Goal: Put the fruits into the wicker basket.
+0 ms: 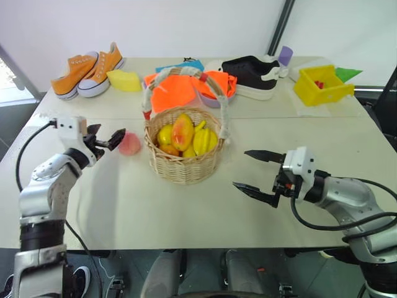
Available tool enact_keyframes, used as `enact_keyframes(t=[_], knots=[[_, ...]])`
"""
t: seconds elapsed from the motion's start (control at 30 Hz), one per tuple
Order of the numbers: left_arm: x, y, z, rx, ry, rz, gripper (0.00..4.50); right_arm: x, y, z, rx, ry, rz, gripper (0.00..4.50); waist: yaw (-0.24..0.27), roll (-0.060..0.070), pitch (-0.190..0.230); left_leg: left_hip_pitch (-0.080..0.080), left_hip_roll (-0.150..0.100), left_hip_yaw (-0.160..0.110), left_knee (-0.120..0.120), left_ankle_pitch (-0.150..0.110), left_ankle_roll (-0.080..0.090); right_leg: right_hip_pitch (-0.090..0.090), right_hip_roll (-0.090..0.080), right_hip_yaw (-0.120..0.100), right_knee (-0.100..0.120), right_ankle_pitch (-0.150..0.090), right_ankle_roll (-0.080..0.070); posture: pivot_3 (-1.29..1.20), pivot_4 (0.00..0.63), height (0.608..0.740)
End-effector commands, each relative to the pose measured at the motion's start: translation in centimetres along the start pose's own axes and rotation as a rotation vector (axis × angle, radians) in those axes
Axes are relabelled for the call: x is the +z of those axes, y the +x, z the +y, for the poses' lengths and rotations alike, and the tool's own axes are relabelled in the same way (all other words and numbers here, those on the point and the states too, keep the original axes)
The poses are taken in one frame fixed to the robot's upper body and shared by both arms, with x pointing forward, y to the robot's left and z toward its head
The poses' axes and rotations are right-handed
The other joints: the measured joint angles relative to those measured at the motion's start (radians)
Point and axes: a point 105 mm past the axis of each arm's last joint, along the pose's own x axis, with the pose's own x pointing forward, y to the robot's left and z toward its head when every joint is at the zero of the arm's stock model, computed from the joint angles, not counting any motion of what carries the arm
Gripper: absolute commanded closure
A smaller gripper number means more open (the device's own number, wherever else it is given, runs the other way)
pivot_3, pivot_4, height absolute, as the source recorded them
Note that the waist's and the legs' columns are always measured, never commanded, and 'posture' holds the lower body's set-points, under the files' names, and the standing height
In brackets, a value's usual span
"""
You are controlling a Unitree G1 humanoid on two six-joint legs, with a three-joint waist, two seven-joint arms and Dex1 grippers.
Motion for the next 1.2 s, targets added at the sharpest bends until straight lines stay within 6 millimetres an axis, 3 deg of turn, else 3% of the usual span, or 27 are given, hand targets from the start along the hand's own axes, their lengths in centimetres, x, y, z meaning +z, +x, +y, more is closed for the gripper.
enact_keyframes(t=[0.03,0.13,0.33,0.5,0.63,0.73,0.93,1.0,1.1,1.2], knots=[[-0.8,1.0,-0.8,-0.036,0.008,0.067,0.05,1.4,0.1,0.1,-0.005,-0.052,-0.038,0.00,-0.001,0.000,0.000,0.000,0.000,0.000,0.000,0.000,0.000,0.000,0.000,0.000,0.000,0.000,0.000,0.00,0.150,0.740],[-2.1,1.3,-1.2,-0.052,0.012,0.126,0.05,1.6,0.1,0.2,-0.014,-0.056,-0.041,0.00,-0.002,0.000,0.000,0.000,0.000,0.000,0.000,0.000,0.000,0.000,0.000,0.000,0.000,0.000,0.001,0.00,0.150,0.740],[-2.6,1.8,-0.5,-0.002,0.016,0.141,0.05,2.1,0.3,0.2,-0.026,-0.056,-0.048,0.00,0.000,0.000,0.000,0.000,0.000,0.000,0.000,0.000,0.000,0.000,0.000,0.000,0.001,0.000,0.001,0.00,0.150,0.740],[-2.4,1.8,-1.1,-0.023,0.021,0.120,1.34,2.1,0.2,-0.3,-0.034,-0.060,-0.042,0.00,0.000,0.000,0.000,0.000,0.000,0.000,0.000,0.000,0.000,0.000,0.000,0.000,0.001,0.000,0.001,0.00,0.150,0.740],[-1.6,1.1,-0.2,0.021,0.038,0.080,1.34,1.9,0.3,-0.4,-0.032,-0.062,-0.039,0.00,0.000,0.000,0.000,0.000,0.000,0.000,0.000,0.000,0.000,0.000,-0.001,0.000,0.001,0.000,0.001,0.00,0.150,0.740],[-0.2,-1.4,-0.5,-0.047,0.018,0.033,1.34,1.9,0.2,-0.5,-0.033,-0.065,-0.041,0.00,-0.007,0.000,0.000,0.000,0.000,0.000,0.000,0.000,0.000,-0.001,-0.001,0.001,0.001,0.000,0.001,0.00,0.150,0.740],[3.8,-7.9,-4.4,-0.401,-0.007,-0.089,1.34,1.6,0.1,-0.7,-0.040,-0.058,-0.051,0.00,-0.012,0.000,0.000,0.000,0.001,0.000,-0.001,-0.001,-0.001,-0.001,-0.001,0.001,0.001,-0.002,-0.003,0.00,0.150,0.740],[4.9,-9.0,-6.0,-0.506,-0.053,-0.112,1.34,1.5,0.2,-0.7,-0.033,-0.051,-0.054,0.00,-0.006,0.000,0.000,0.000,0.001,0.000,-0.001,-0.001,-0.002,-0.001,-0.001,0.001,0.000,-0.002,-0.003,0.00,0.150,0.740],[7.2,-8.1,-8.6,-0.566,-0.066,-0.204,1.34,1.4,0.4,-0.8,-0.024,-0.052,-0.058,0.00,0.006,0.001,0.000,0.000,0.001,0.000,0.000,-0.001,-0.001,-0.002,-0.002,0.000,-0.001,-0.002,-0.004,0.00,0.150,0.740],[7.9,-5.6,-12.0,-0.592,-0.042,-0.244,1.34,1.4,0.5,-0.9,-0.021,-0.056,-0.059,0.00,0.008,0.001,0.000,0.000,0.000,0.000,0.003,-0.002,-0.001,0.000,-0.001,0.000,-0.001,-0.002,-0.003,0.00,0.150,0.740]])
